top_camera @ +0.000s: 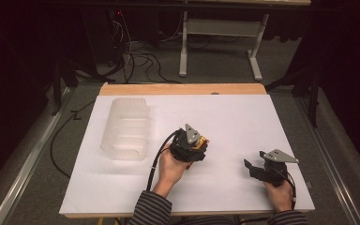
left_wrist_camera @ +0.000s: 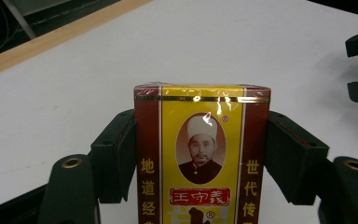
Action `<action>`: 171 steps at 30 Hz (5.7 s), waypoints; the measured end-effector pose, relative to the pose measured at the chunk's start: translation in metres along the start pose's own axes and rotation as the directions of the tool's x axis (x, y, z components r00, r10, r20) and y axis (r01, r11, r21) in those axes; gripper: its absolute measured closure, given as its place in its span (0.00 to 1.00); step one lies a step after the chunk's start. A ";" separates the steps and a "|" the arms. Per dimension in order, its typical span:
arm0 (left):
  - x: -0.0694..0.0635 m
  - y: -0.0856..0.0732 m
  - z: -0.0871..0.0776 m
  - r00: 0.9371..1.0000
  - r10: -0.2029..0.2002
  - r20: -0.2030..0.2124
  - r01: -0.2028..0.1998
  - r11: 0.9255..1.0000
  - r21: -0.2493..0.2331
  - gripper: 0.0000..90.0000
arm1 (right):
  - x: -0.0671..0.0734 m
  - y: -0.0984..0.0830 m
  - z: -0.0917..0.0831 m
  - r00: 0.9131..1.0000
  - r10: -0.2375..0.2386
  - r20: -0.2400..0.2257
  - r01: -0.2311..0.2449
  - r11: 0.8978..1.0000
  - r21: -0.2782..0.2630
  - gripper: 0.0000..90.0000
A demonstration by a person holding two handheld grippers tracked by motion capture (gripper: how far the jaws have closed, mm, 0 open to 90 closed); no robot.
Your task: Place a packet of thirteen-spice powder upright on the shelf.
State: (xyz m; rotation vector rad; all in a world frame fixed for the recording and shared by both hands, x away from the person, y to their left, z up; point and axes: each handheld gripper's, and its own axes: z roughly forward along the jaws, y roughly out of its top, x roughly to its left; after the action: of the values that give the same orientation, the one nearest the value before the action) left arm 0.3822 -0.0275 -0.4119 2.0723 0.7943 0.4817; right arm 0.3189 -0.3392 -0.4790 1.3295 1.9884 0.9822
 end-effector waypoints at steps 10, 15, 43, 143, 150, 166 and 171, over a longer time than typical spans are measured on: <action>0.013 -0.005 -0.022 0.999 -0.044 -0.025 0.043 0.998 -0.051 0.37 | 0.000 0.000 0.000 1.000 -0.004 0.003 0.004 1.000 0.002 0.30; 0.021 -0.009 -0.030 0.997 -0.062 -0.041 0.060 0.996 -0.061 0.37 | 0.000 0.000 0.000 1.000 -0.004 0.003 0.004 1.000 0.000 0.30; 0.052 -0.019 -0.070 0.979 -0.131 -0.158 0.111 0.985 -0.131 0.36 | 0.000 0.000 0.000 1.000 -0.001 0.003 0.001 1.000 0.001 0.30; 0.121 -0.092 -0.111 0.850 -0.327 -0.413 0.276 0.944 -0.181 0.36 | 0.001 0.001 0.001 1.000 -0.007 0.008 0.007 1.000 0.015 0.30; 0.118 -0.094 -0.113 0.849 -0.327 -0.415 0.277 0.944 -0.178 0.34 | 0.000 0.001 0.001 1.000 -0.015 0.009 0.015 1.000 0.011 0.30; 0.113 -0.089 -0.122 0.854 -0.304 -0.423 0.248 0.951 -0.183 0.27 | 0.001 0.001 0.001 1.000 -0.010 0.008 0.010 1.000 0.012 0.30; 0.112 -0.087 -0.124 0.854 -0.301 -0.424 0.241 0.952 -0.190 0.26 | 0.001 0.001 0.001 1.000 -0.006 0.007 0.005 1.000 0.013 0.29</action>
State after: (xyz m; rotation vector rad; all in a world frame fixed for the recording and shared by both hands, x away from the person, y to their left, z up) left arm 0.3592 0.1591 -0.4066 1.7055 1.2730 0.8462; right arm 0.3196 -0.3380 -0.4791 1.3319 1.9949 0.9623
